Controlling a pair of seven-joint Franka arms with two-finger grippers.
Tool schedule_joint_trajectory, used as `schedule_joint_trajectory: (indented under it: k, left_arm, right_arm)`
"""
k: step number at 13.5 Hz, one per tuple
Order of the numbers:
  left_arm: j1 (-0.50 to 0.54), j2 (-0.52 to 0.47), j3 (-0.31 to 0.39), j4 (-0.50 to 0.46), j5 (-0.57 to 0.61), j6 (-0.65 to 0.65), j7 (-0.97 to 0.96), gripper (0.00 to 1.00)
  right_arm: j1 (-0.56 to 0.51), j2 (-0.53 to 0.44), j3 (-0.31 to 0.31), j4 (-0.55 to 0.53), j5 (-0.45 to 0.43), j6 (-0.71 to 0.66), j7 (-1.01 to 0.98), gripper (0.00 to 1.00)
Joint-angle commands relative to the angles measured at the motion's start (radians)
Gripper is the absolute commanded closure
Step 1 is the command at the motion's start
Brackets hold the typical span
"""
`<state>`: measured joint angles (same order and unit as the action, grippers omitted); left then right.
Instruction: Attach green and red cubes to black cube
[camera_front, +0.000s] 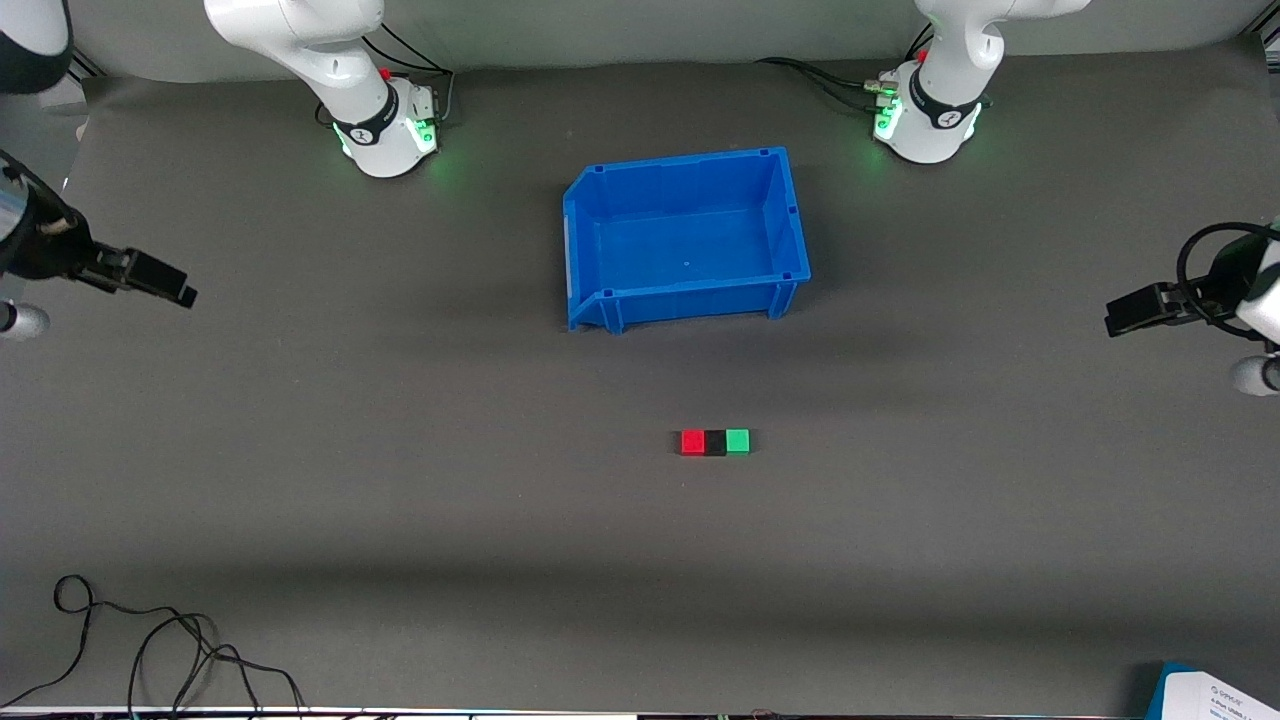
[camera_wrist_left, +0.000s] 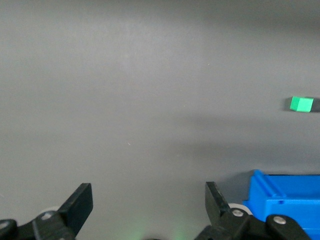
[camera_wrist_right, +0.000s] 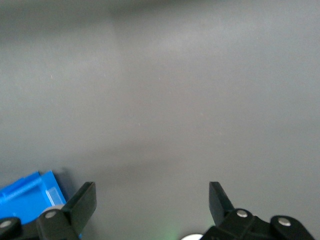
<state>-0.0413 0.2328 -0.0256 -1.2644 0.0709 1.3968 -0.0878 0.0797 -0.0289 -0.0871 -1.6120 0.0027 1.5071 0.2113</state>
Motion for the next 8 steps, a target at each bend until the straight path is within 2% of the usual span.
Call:
schedule_joint_trajectory:
  k: [1, 3, 5, 7, 8]
  left_arm:
    - [-0.028, -0.029, 0.006, 0.005, 0.032, 0.008, 0.109, 0.0]
    - [-0.009, -0.042, 0.0, -0.013, 0.029, 0.011, 0.117, 0.0]
    - [0.07, -0.084, -0.058, -0.073, 0.027, 0.056, 0.18, 0.0]
    - [0.08, -0.128, -0.068, -0.144, 0.027, 0.099, 0.183, 0.0]
    - [0.077, -0.136, -0.068, -0.15, 0.027, 0.105, 0.183, 0.0]
  right_arm:
    - [-0.017, -0.051, 0.035, -0.013, -0.045, -0.037, -0.035, 0.0]
    - [-0.015, -0.046, 0.047, -0.008, -0.059, -0.038, -0.036, 0.0]
    - [-0.015, -0.043, 0.047, -0.005, -0.053, -0.03, -0.033, 0.0]
    - [-0.012, -0.042, 0.047, -0.005, -0.056, -0.025, -0.029, 0.0]
    - [-0.011, -0.043, 0.047, -0.005, -0.056, -0.025, -0.029, 0.0]
